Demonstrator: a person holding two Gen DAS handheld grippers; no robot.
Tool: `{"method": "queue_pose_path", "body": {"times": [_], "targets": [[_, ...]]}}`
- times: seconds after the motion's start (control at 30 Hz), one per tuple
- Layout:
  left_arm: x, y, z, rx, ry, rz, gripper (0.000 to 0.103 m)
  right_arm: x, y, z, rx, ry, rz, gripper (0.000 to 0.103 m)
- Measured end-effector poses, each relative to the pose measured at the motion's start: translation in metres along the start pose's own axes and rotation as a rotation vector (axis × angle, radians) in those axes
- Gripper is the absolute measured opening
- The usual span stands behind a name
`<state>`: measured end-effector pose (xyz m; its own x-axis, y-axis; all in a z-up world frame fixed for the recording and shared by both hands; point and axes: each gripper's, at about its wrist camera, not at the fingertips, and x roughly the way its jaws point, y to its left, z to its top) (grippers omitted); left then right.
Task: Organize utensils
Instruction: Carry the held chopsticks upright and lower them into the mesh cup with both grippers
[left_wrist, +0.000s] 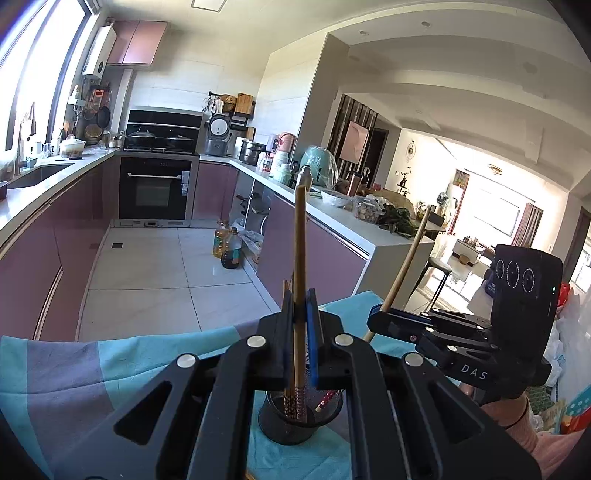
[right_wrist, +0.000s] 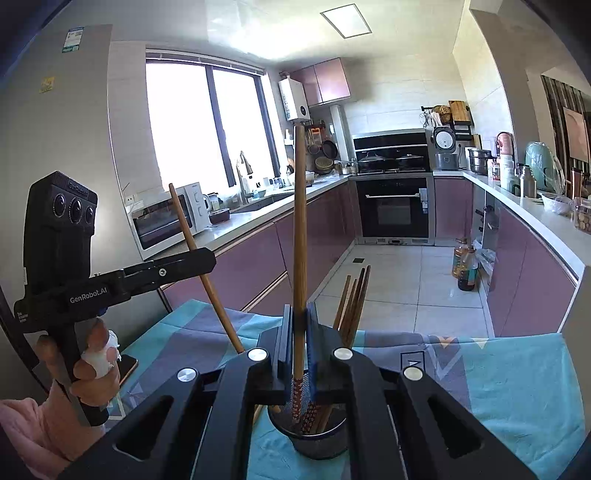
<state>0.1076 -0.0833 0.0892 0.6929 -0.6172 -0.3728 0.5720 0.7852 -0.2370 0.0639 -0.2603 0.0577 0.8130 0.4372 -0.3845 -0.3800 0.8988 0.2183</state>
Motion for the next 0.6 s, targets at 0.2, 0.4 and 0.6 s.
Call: {"method": "queue_pose_path", "body": {"times": [0.2, 0.4, 0.6], "targets": [[0.024, -0.002, -0.012, 0.028, 0.098, 0.013, 0.007, 0.025, -0.008, -0.014, 0.025, 0.085, -0.004, 0.006], [0.048, 0.001, -0.031, 0.059, 0.204, 0.012, 0.007, 0.044, -0.011, -0.032, 0.035, 0.172, -0.015, 0.006], [0.067, 0.008, -0.04, 0.063, 0.27, 0.014, 0.007, 0.055, -0.016, -0.041, 0.061, 0.215, -0.031, 0.006]]}}
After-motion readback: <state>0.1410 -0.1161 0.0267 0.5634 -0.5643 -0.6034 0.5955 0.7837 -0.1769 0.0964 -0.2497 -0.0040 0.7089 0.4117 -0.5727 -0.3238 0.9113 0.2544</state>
